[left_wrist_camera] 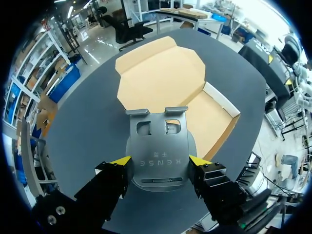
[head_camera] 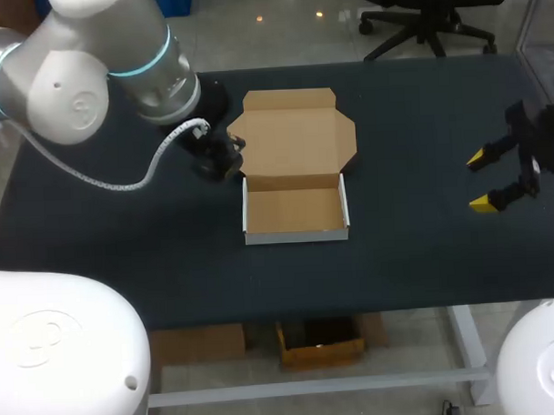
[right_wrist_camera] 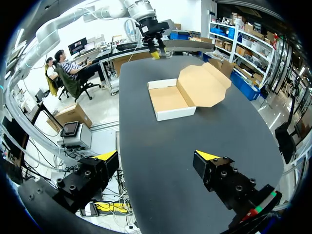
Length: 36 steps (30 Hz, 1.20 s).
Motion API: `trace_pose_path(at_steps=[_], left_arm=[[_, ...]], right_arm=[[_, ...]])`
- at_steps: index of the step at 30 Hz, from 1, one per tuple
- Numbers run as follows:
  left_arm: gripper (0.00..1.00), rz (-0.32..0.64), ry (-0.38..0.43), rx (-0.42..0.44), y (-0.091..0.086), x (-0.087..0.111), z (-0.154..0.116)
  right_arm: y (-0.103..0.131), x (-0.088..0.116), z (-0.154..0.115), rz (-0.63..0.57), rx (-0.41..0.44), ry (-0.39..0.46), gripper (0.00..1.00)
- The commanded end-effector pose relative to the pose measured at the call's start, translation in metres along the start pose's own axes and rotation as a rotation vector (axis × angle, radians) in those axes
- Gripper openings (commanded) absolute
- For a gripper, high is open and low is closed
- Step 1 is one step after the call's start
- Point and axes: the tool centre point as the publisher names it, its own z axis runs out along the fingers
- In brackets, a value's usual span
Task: Assemble the packaging by folding the flat box into shape, placing the metal phone stand inside, and closing the box properly
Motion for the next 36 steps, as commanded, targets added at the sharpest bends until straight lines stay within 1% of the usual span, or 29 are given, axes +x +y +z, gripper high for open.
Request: trace_pose_path(at_steps=[1, 8, 16, 36], left_arm=[[0.00, 0.010, -0.012, -0.012, -0.007, 0.014, 0.007], [0.00, 0.043, -0.004, -0.012, -0.011, 0.032, 0.016], [0.00, 0.069, 0.017, -0.012, -0.020, 0.052, 0.027], [0.00, 0.124, 0.056, -0.022, -0.044, 0.090, 0.069]], right_arm=[[0.000, 0.001, -0.001, 0.000, 0.000, 0.001, 1.00], [0.000, 0.001, -0.001, 0.000, 0.000, 0.001, 1.00], [0.000, 0.001, -0.001, 0.000, 0.000, 0.001, 1.00], [0.000, 0.001, -0.001, 0.000, 0.000, 0.001, 1.00]])
